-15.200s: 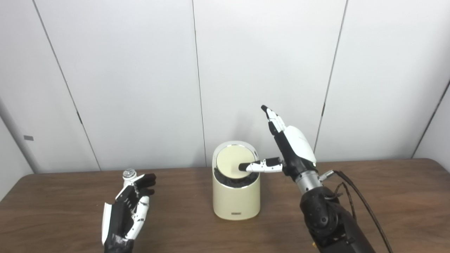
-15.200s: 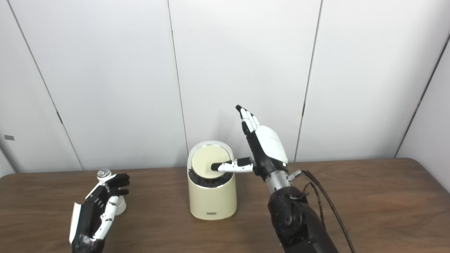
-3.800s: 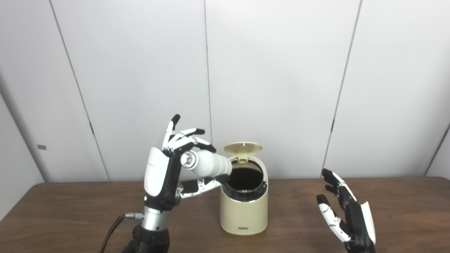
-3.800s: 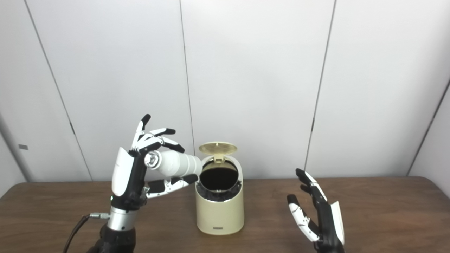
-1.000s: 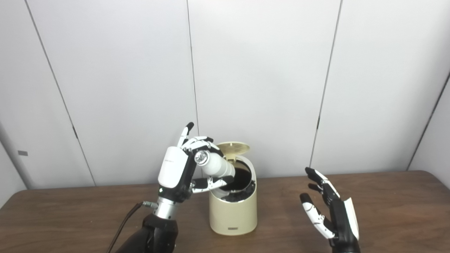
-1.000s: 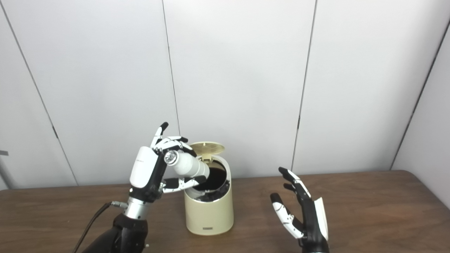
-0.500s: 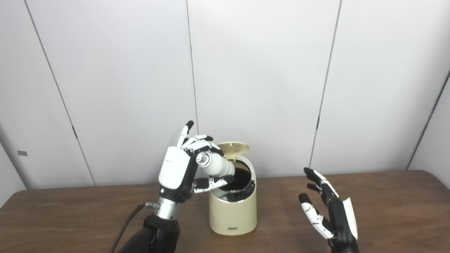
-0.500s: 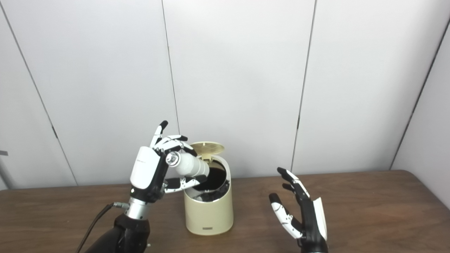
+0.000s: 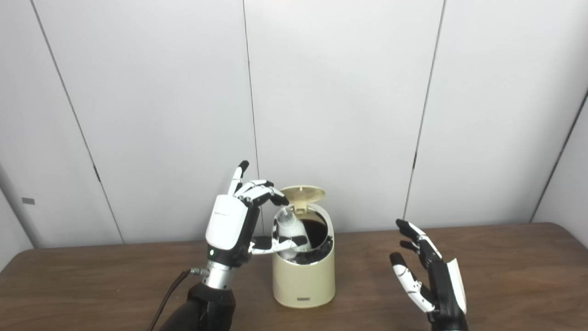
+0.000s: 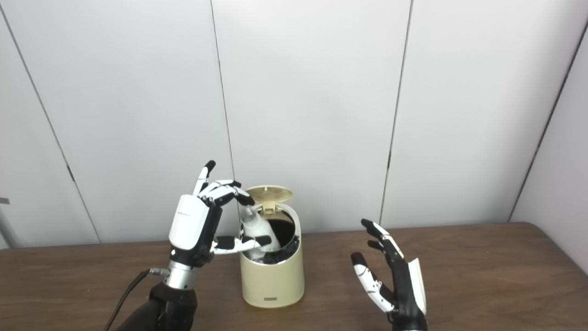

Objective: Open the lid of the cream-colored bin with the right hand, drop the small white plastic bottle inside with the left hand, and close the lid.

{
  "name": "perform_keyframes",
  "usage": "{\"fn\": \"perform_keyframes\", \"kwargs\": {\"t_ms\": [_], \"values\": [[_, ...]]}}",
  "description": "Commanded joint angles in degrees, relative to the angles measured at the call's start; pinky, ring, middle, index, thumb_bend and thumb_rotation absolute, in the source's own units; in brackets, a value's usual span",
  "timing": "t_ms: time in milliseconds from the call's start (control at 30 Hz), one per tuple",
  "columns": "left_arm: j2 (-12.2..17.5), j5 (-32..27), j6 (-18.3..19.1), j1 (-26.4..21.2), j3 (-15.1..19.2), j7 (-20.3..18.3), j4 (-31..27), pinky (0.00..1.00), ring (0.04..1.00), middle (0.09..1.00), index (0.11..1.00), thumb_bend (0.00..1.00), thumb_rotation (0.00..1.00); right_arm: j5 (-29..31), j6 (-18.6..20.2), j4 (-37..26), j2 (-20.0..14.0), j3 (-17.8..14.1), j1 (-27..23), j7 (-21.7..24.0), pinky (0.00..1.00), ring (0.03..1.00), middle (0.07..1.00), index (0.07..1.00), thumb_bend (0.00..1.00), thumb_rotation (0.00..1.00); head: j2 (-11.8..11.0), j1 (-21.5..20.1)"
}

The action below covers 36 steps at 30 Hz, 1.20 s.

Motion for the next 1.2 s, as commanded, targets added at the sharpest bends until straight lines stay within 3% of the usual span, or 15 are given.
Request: {"fn": "perform_keyframes", "kwargs": {"t_ms": [0,367,600,633,667,700,767,900,1033,1167], "values": [[0.1,0.2,-0.9,-3.4,0.8,1.3,-0.4,1.00,0.704,0.528,0.523,1.00,0.45,-0.2,-2.2,-1.3,0.4,0.4,-1.8,-0.5,0.76,0.840,0.837,0.800,0.22,0.65,0.0,0.0],[-0.8,-1.0,-0.8,-3.1,2.2,-2.5,-0.3,1.00,0.711,0.538,0.547,1.00,0.48,0.7,-2.2,-1.1,0.2,0.5,-1.8,-0.7,0.77,0.846,0.838,0.798,0.23,0.63,0.2,-0.2],[-0.8,-1.0,-0.9,-3.1,1.9,-1.7,-0.6,1.00,0.697,0.530,0.533,1.00,0.44,0.9,-2.2,-1.2,-0.1,0.7,-1.8,-0.6,0.77,0.845,0.837,0.796,0.23,0.62,0.0,0.0],[-0.5,-2.6,-0.9,-3.1,0.8,-1.2,-1.1,1.00,0.690,0.528,0.528,0.97,0.39,0.8,-2.2,-1.2,-0.3,0.7,-1.8,-0.7,0.77,0.845,0.838,0.798,0.24,0.62,0.1,0.0],[-0.3,-3.7,-0.9,-3.1,-0.1,-0.8,-1.5,1.00,0.665,0.505,0.503,0.71,0.16,0.8,-2.2,-1.2,-0.3,0.8,-1.8,-0.8,0.76,0.840,0.835,0.797,0.24,0.63,0.1,0.0],[-0.1,-5.1,-1.0,-2.9,-0.9,-0.2,-2.1,1.00,0.657,0.498,0.494,0.62,0.08,0.7,-2.2,-1.2,-0.5,0.8,-1.7,-1.0,0.76,0.838,0.834,0.797,0.24,0.63,0.0,0.1],[0.3,-6.9,-1.0,-2.7,-2.1,0.6,-2.8,1.00,0.622,0.484,0.495,0.54,0.02,0.6,-2.2,-1.3,-0.6,0.9,-1.7,-1.0,0.75,0.833,0.831,0.795,0.24,0.63,0.1,0.3],[1.1,-10.2,-1.0,-1.3,-2.5,0.1,-6.0,1.00,0.601,0.484,0.487,0.52,0.00,0.3,-2.2,-1.3,-0.5,0.7,-1.5,-1.0,0.75,0.835,0.831,0.795,0.24,0.65,0.1,0.3],[0.7,-24.0,-1.0,2.2,1.1,-8.0,-13.3,1.00,0.617,0.475,0.499,0.52,0.00,0.4,-2.2,-1.3,-0.5,0.7,-1.3,-0.9,0.77,0.844,0.840,0.799,0.24,0.66,0.4,0.6],[1.0,-35.1,-0.9,7.0,7.6,-16.8,-22.6,1.00,0.632,0.473,0.503,0.52,0.00,-0.1,-2.2,-1.6,-0.3,0.7,-1.5,-1.2,0.76,0.843,0.840,0.796,0.23,0.66,0.3,0.4]]}}
